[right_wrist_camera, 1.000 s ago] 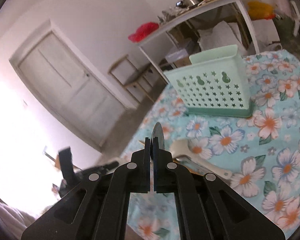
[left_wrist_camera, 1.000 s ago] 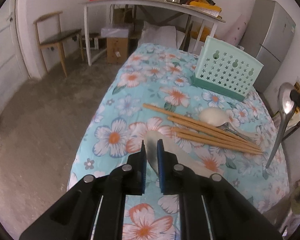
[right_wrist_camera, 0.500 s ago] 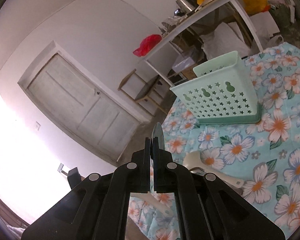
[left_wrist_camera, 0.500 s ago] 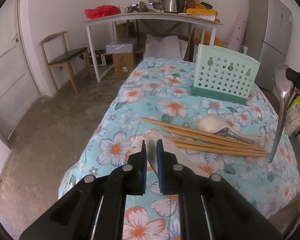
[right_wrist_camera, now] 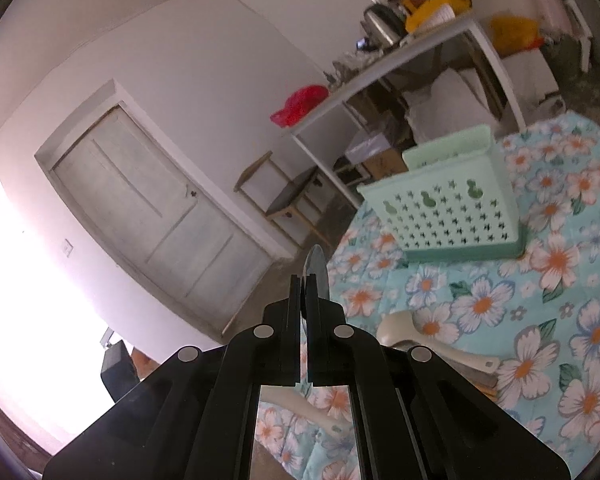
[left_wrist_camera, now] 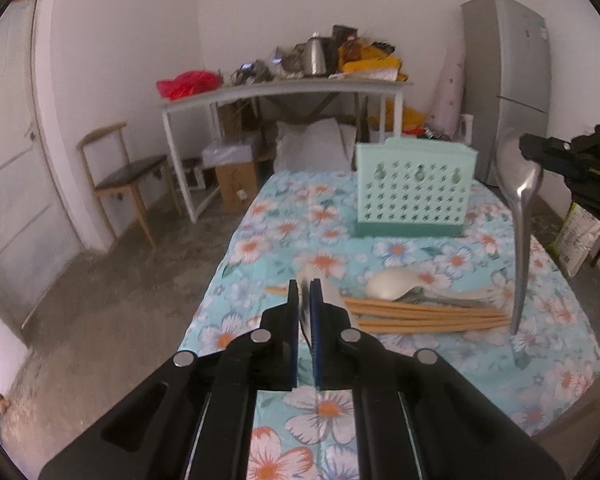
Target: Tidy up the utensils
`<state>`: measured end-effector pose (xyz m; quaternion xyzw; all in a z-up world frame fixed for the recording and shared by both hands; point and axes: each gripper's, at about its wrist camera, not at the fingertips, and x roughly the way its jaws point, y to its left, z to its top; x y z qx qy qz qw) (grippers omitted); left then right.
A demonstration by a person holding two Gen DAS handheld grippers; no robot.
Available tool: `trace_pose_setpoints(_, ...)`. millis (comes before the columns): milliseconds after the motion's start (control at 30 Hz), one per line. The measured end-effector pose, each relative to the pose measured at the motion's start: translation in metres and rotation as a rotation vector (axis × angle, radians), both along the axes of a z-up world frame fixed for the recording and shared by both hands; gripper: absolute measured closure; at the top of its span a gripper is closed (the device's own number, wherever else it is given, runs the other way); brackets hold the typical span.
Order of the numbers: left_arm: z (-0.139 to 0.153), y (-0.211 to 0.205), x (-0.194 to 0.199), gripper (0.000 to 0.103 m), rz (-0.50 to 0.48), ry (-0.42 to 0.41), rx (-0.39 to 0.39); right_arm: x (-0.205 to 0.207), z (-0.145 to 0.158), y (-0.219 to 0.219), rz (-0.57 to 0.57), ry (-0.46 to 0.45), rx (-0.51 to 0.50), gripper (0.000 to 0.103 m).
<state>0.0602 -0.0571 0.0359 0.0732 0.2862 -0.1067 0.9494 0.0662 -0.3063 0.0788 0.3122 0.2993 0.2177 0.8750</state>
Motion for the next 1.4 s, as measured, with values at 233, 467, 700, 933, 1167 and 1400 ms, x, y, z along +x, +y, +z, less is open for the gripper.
trace_pose_setpoints(233,0.024,-0.011,-0.005,0.1,-0.08,-0.052,-0.027,-0.006,0.006,-0.013,-0.074,-0.029,0.0,0.102)
trace_pose_setpoints(467,0.091,-0.016,0.004,0.101,-0.141,-0.194,-0.074,-0.004,0.009,-0.034,-0.135,-0.055,0.032,0.102)
trace_pose_setpoints(700,0.154,-0.028,0.048,0.101,-0.161,-0.352,-0.148,0.0,0.022,-0.047,-0.172,-0.089,0.021,0.102)
trace_pose_setpoints(933,0.166,-0.047,0.131,0.101,-0.16,-0.371,-0.2,0.003,0.044,-0.048,-0.204,-0.153,-0.041,0.102)
trace_pose_setpoints(1167,0.132,-0.066,0.2,0.101,-0.186,-0.291,-0.172,0.034,0.082,-0.059,-0.194,-0.264,-0.058,0.102)
trace_pose_setpoints(1400,0.098,-0.079,0.235,0.1,-0.195,-0.232,-0.137,0.075,0.095,-0.06,-0.187,-0.298,-0.109,0.102)
